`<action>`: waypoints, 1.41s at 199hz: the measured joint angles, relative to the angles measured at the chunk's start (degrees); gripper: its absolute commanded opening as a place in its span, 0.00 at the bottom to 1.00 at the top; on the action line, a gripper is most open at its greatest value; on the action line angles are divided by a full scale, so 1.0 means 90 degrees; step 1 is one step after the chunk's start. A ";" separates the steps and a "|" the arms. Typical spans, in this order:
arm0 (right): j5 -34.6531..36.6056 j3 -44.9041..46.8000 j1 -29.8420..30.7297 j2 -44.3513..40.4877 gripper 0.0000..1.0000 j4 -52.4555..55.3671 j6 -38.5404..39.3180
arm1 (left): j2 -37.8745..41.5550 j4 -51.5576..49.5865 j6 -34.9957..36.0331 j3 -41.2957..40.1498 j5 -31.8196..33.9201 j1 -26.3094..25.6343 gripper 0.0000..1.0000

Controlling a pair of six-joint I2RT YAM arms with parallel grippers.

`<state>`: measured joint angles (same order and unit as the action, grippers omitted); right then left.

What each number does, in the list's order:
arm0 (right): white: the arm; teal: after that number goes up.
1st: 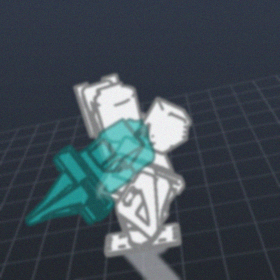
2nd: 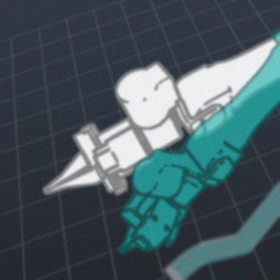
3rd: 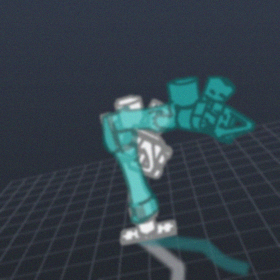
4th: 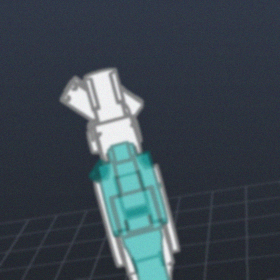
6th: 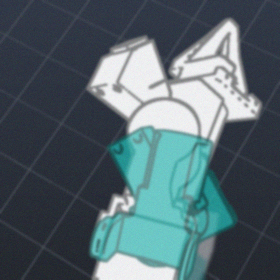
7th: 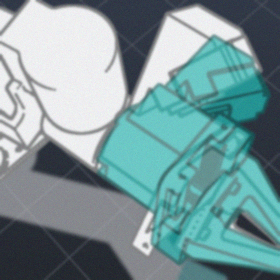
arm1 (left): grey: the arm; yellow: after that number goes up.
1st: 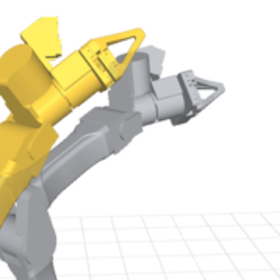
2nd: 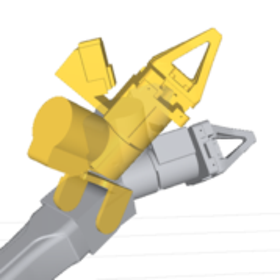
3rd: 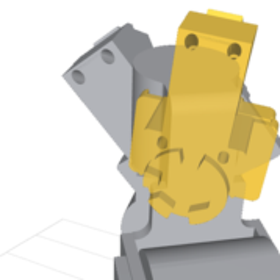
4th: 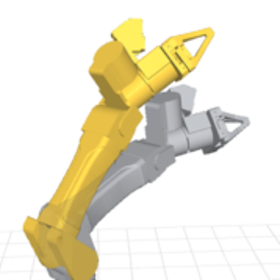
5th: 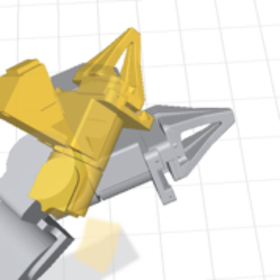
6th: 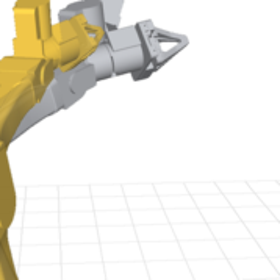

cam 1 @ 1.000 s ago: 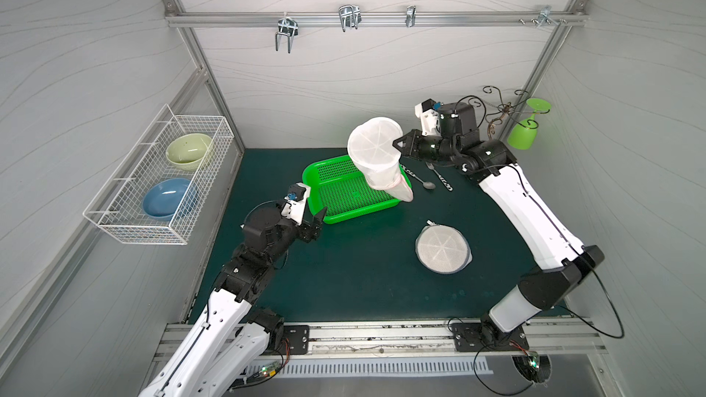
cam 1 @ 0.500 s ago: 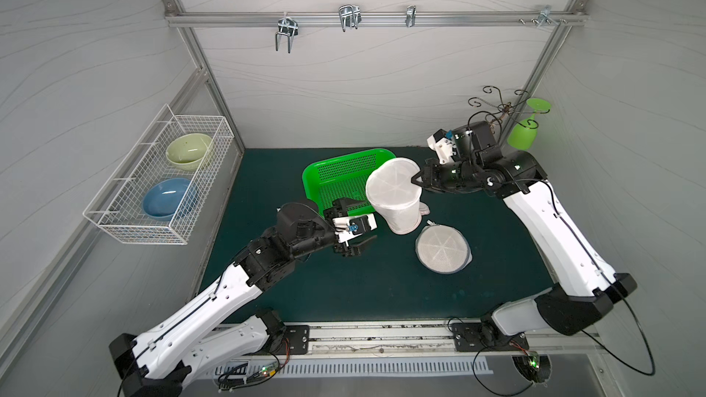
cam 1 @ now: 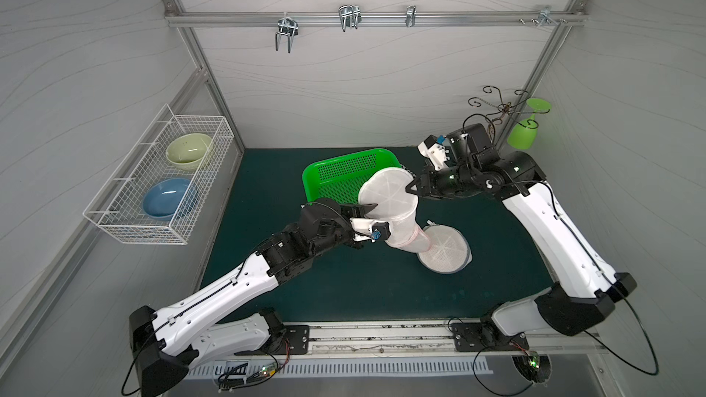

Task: Turn the laundry bag inside out
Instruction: Turn over the laundry bag.

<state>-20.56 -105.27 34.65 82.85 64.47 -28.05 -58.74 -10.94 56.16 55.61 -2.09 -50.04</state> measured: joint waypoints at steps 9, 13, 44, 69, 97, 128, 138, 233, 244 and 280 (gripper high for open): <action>-0.0010 -0.0015 0.0000 0.0002 0.00 0.0012 0.0015 | 0.0002 -0.0034 -0.0036 0.0032 -0.0002 0.0000 0.19; -0.0015 -0.0022 0.0000 0.0002 0.00 0.0017 0.0027 | 0.0002 -0.0039 0.0056 0.0046 -0.0002 0.0000 0.16; -0.0041 -0.0085 0.0007 0.0002 0.02 0.0044 0.0073 | -0.0002 -0.0214 -0.0112 0.0245 -0.0007 0.0000 0.00; -0.0070 -0.0153 0.0017 -0.0010 0.30 0.0010 0.0141 | -0.0032 -0.0454 -0.0573 0.0457 0.0005 0.0022 0.00; 0.0090 -0.0051 0.0017 -0.0248 0.55 -0.0204 0.0525 | -0.0311 -0.1173 -0.1668 0.1093 -0.0192 0.0488 0.00; 0.0347 0.1384 0.0019 -0.1605 0.68 -0.1358 0.1537 | -0.0461 -0.1783 -0.2990 0.1484 -0.0520 0.1350 0.00; 0.0267 0.2108 0.0039 -0.2227 0.74 -0.1926 0.1962 | -0.0459 -0.1967 -0.3410 0.1532 -0.0648 0.1535 0.00; 0.0364 0.6705 0.0617 -0.3619 0.82 -0.5938 0.6164 | -0.0364 -0.2494 -0.5132 0.1562 -0.1506 0.1819 0.00; 0.0549 0.6875 0.0716 -0.3487 0.83 -0.6217 0.6424 | -0.0321 -0.2526 -0.5219 0.1583 -0.1583 0.1824 0.00; 0.1144 0.7099 0.1054 -0.3050 0.85 -0.7201 0.7021 | -0.0197 -0.2521 -0.5447 0.1746 -0.1821 0.1836 0.00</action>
<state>-10.26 -41.39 44.14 55.40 -0.34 35.14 -60.51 -33.63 7.14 71.33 -18.48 -33.52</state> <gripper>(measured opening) 0.847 0.053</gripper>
